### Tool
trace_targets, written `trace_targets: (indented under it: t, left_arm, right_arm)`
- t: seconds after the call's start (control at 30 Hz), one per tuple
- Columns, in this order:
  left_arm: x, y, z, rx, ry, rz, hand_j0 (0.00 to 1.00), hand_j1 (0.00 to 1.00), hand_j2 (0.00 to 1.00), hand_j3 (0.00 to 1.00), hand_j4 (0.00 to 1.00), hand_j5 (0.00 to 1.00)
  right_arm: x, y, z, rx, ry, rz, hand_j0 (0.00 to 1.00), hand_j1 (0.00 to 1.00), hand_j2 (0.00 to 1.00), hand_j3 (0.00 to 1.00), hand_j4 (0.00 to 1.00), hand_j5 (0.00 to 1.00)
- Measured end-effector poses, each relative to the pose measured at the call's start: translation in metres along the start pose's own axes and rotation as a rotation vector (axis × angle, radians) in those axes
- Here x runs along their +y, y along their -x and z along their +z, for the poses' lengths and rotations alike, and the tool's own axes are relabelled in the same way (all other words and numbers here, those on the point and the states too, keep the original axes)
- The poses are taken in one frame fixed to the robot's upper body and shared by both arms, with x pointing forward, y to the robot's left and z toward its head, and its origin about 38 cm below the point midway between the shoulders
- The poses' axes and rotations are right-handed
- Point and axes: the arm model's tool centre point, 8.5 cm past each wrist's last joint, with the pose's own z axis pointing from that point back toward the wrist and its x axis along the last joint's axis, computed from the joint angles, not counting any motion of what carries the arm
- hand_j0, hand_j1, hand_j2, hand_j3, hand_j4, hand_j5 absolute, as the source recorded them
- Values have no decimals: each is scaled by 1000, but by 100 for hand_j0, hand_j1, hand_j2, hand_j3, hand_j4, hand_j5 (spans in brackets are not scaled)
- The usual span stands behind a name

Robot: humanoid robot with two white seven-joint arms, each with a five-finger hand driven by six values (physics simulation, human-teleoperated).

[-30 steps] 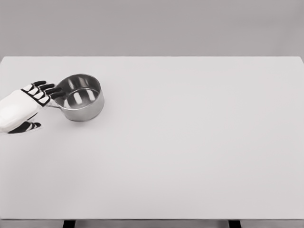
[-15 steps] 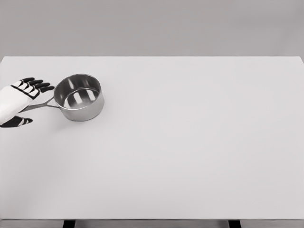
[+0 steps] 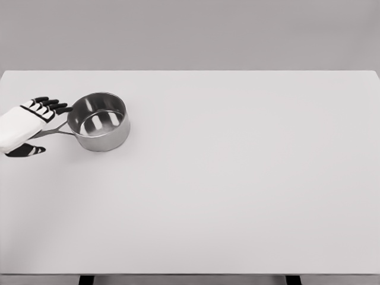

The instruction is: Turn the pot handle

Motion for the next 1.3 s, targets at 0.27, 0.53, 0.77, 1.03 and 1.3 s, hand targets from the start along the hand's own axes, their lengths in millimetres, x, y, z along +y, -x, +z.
trace_targets:
  t: [0.27,0.53,0.77,1.03,1.3]
  left_arm:
    - [0,11,-11,14,2,14,100,100,100,100,100,100]
    - [-9,16,-15,31,16,38,100,100,100,100,100,100]
    - [-16,15,-17,28,32,47,100,100,100,100,100,100]
    - [-15,17,-18,32,32,47,100,100,100,100,100,100]
    - [-10,27,-20,52,24,48,100,100,100,100,100,100]
  right_arm:
    - [0,0,0,0,0,0,100,100,100,100,100,100]
    - [0,0,0,0,0,0,100,100,100,100,100,100]
    - [0,0,0,0,0,0,100,100,100,100,100,100]
    - [0,0,0,0,0,0,100,100,100,100,100,100]
    - [0,0,0,0,0,0,100,100,100,100,100,100]
